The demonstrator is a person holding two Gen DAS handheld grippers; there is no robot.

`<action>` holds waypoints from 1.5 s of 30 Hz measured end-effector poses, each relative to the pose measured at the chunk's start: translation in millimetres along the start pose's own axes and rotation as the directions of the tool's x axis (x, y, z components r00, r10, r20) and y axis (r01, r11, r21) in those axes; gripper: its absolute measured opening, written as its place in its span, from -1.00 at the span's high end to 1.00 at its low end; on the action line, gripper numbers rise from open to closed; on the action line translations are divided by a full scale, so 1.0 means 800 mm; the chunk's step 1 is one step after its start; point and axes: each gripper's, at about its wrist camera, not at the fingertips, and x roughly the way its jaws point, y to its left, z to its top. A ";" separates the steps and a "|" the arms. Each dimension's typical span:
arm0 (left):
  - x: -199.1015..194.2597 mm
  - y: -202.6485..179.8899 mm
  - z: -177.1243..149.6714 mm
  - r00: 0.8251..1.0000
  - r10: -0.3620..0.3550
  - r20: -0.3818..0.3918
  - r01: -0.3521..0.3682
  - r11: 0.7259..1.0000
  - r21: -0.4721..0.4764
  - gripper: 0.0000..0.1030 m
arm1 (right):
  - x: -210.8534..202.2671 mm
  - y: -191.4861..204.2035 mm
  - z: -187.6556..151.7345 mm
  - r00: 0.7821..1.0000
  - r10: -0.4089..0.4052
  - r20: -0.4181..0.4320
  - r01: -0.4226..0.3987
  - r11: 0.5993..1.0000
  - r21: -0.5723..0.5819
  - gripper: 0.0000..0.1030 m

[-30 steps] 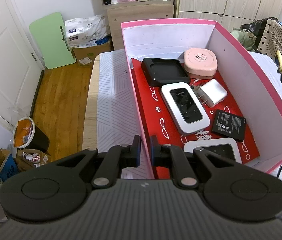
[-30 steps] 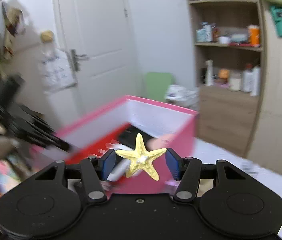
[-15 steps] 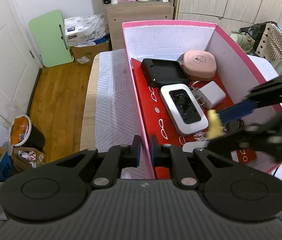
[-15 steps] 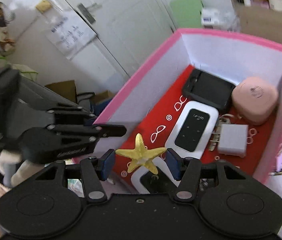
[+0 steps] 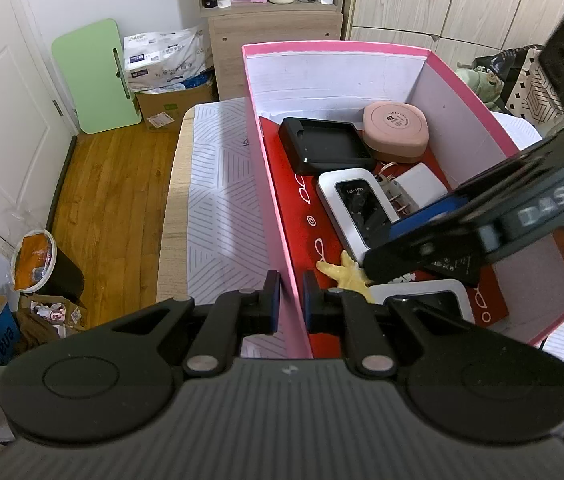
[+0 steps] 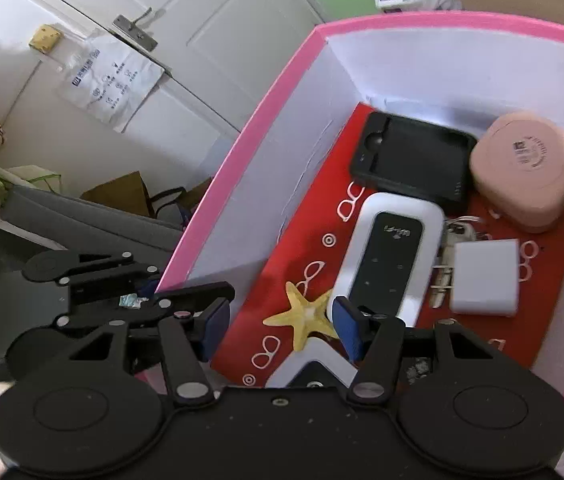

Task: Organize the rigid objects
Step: 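Carry the yellow starfish into the pink box and release it, then move the right tool back to the table toward the cream hair clip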

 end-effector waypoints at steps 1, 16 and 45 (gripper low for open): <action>0.000 0.000 0.000 1.000 0.000 -0.001 0.000 1.000 0.000 0.79 | -0.007 0.000 -0.003 1.000 0.006 0.011 -0.006 1.000 -0.009 -0.21; -0.001 -0.005 0.000 1.000 0.024 0.001 -0.024 1.000 -0.004 0.80 | -0.184 -0.039 -0.069 0.952 -0.114 0.284 0.128 0.991 -0.031 -0.21; 0.003 -0.011 0.006 0.999 0.049 -0.020 -0.049 0.999 0.004 0.80 | -0.122 -0.148 -0.094 0.758 -0.418 0.500 0.634 0.650 -0.418 -0.72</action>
